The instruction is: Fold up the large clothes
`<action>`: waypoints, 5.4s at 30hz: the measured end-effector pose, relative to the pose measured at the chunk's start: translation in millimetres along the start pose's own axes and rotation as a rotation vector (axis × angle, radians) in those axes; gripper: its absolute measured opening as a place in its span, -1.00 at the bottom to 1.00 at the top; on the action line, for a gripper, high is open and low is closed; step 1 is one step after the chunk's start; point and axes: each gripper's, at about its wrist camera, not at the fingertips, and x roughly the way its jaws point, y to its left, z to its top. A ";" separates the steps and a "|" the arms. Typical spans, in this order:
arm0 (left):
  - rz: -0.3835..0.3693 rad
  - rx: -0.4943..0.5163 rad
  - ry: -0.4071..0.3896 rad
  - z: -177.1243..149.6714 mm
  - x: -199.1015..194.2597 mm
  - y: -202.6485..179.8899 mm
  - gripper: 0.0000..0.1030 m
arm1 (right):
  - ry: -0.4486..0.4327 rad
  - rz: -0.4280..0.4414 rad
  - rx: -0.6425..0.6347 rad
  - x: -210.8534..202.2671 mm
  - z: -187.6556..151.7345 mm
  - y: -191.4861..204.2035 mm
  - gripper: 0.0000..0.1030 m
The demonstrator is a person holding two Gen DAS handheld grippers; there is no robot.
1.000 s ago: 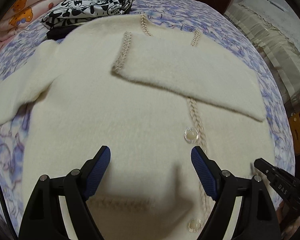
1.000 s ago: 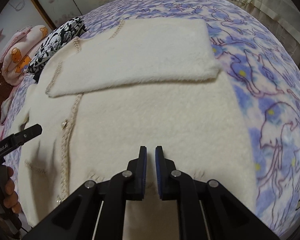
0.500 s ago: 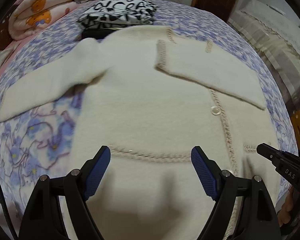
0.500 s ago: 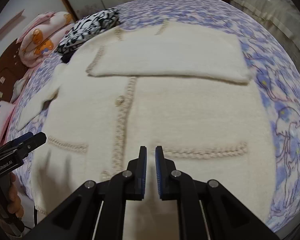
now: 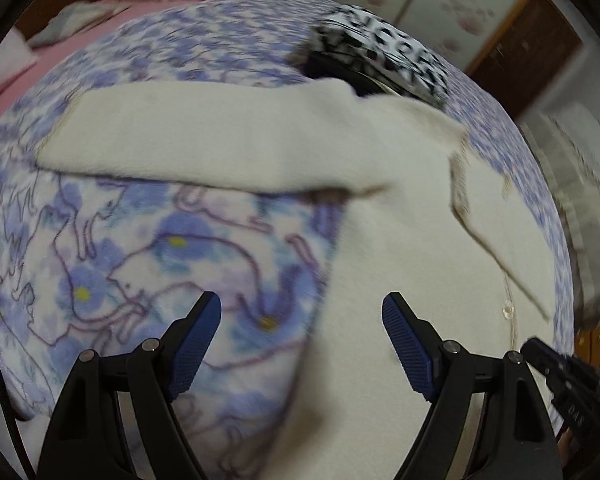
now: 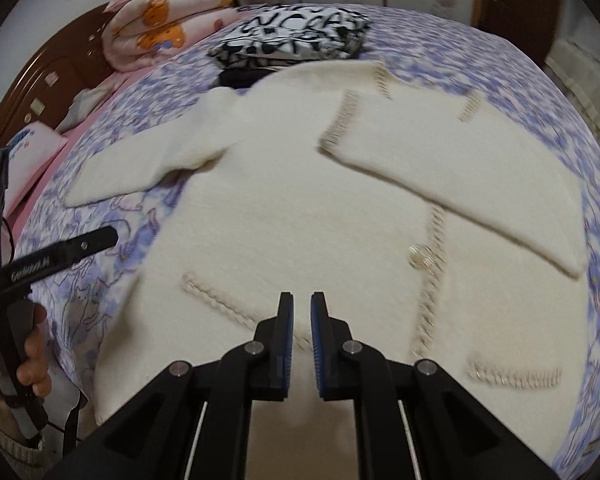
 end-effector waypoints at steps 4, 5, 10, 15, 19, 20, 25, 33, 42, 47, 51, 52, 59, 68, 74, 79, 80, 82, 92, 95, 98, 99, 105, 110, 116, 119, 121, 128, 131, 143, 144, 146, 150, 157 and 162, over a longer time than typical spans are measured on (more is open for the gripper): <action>-0.002 -0.129 -0.042 22.9 7.1 41.1 0.58 | -0.017 -0.001 -0.075 10.5 23.1 27.9 -0.83; -0.004 -0.165 -0.051 29.0 9.4 52.5 0.58 | -0.019 0.004 -0.087 14.4 28.7 33.8 -0.83; -0.020 -0.294 -0.049 54.6 30.5 97.1 0.58 | -0.010 0.023 -0.119 38.7 51.9 57.5 -0.83; -0.141 -0.425 0.001 65.9 65.3 130.7 0.58 | 0.008 0.051 -0.127 59.5 62.6 69.7 -0.84; -0.183 -0.526 -0.049 69.3 81.0 146.1 0.57 | 0.042 0.061 -0.130 75.6 60.8 71.9 -0.84; -0.186 -0.548 -0.067 71.3 83.0 149.0 0.57 | 0.050 0.059 -0.129 79.5 60.0 70.9 -0.84; -0.185 -0.672 -0.170 88.2 87.2 165.5 0.55 | 0.081 0.050 -0.095 92.0 55.9 57.6 -0.84; -0.069 -0.574 -0.236 119.9 66.5 143.8 -0.81 | 0.082 0.054 -0.028 93.0 52.4 34.7 -0.84; -0.197 -0.089 -0.317 124.5 -15.6 -10.8 -0.84 | 0.025 0.055 0.103 70.7 50.3 -13.6 -0.84; -0.305 0.124 -0.194 91.2 -1.0 -109.9 -0.84 | -0.018 0.048 0.217 48.9 39.7 -58.5 -0.83; -0.259 0.263 -0.046 48.9 48.6 -173.9 -0.73 | -0.027 0.019 0.295 38.2 21.7 -96.5 -0.83; -0.241 0.286 -0.007 39.7 62.1 -183.5 -0.64 | -0.025 0.012 0.305 37.5 17.4 -102.8 -0.83; -0.114 0.453 0.136 -14.7 112.9 -222.4 0.36 | 0.001 0.017 0.401 37.4 -13.7 -144.2 -0.83; -0.261 0.413 0.197 -31.7 71.8 -198.2 0.47 | -0.023 0.094 0.328 34.8 -4.4 -126.7 -0.83; -0.246 0.358 0.138 -30.0 28.5 -142.9 0.47 | -0.060 0.130 0.114 35.2 14.0 -70.4 -0.42; -0.138 0.260 0.089 -24.1 12.0 -90.3 0.47 | -0.110 0.168 -0.053 36.6 22.2 -20.0 -0.11; -0.123 0.239 0.086 -23.2 9.8 -80.2 0.47 | -0.112 0.168 -0.082 38.8 24.1 -9.9 -0.11; -0.097 0.187 0.082 -23.3 7.2 -58.1 0.47 | -0.118 0.158 -0.132 43.7 27.0 6.7 -0.11; -0.068 0.088 0.110 -31.7 11.2 -11.3 0.47 | -0.171 -0.015 -0.487 76.3 34.6 91.3 -0.11; -0.074 0.095 0.112 -32.2 11.7 -12.8 0.48 | -0.184 -0.052 -0.534 83.5 40.9 101.5 -0.31; -0.080 0.111 0.102 -32.6 10.5 -19.2 0.47 | -0.207 -0.006 -0.429 65.4 62.3 83.3 -0.89; -0.083 0.118 0.101 -32.7 9.9 -21.7 0.47 | -0.244 0.009 -0.359 51.7 71.6 68.2 -0.89; -0.110 0.158 0.114 -34.0 16.7 -38.1 0.47 | -0.337 0.020 0.069 -6.7 89.7 -61.9 -1.00; -0.124 0.200 0.129 -36.3 24.4 -56.6 0.47 | -0.254 -0.045 0.202 -5.5 48.8 -137.3 -1.00; -0.124 0.243 0.136 -35.7 33.1 -76.5 0.47 | -0.070 0.104 0.330 30.5 13.2 -171.5 -0.97; -0.114 0.261 0.128 -33.9 33.8 -82.7 0.47 | -0.077 0.165 0.371 40.7 24.4 -173.7 -0.79; -0.105 0.273 0.121 -32.6 33.3 -85.5 0.47 | -0.076 0.194 0.384 50.9 37.1 -173.0 -0.55; -0.081 0.266 0.117 -23.3 39.6 -82.2 0.47 | 0.028 0.211 0.389 106.2 66.4 -164.3 -0.23; -0.071 0.249 0.118 -19.1 43.5 -77.9 0.47 | 0.049 0.223 0.362 115.2 72.1 -151.8 -0.26; -0.077 0.235 0.100 -13.0 49.2 -82.4 0.47 | -0.358 0.140 0.176 -15.3 134.0 -144.8 -0.73; -0.078 0.241 0.098 -13.6 49.4 -83.5 0.47 | -0.367 0.112 0.186 -16.6 136.7 -153.9 -0.73; -0.077 0.259 0.096 -15.3 49.6 -87.1 0.47 | -0.365 0.075 0.219 -13.6 136.9 -173.2 -0.73; -0.064 0.286 0.090 -17.6 51.5 -90.6 0.47 | -0.309 -0.018 0.341 12.0 111.6 -217.7 -0.73; -0.048 0.316 0.061 0.8 52.7 -95.5 0.47 | -0.029 0.056 0.622 83.9 37.9 -274.9 -0.59; -0.014 0.354 -0.004 44.6 61.9 -104.0 0.47 | -0.063 0.116 0.661 71.7 22.8 -283.6 -0.54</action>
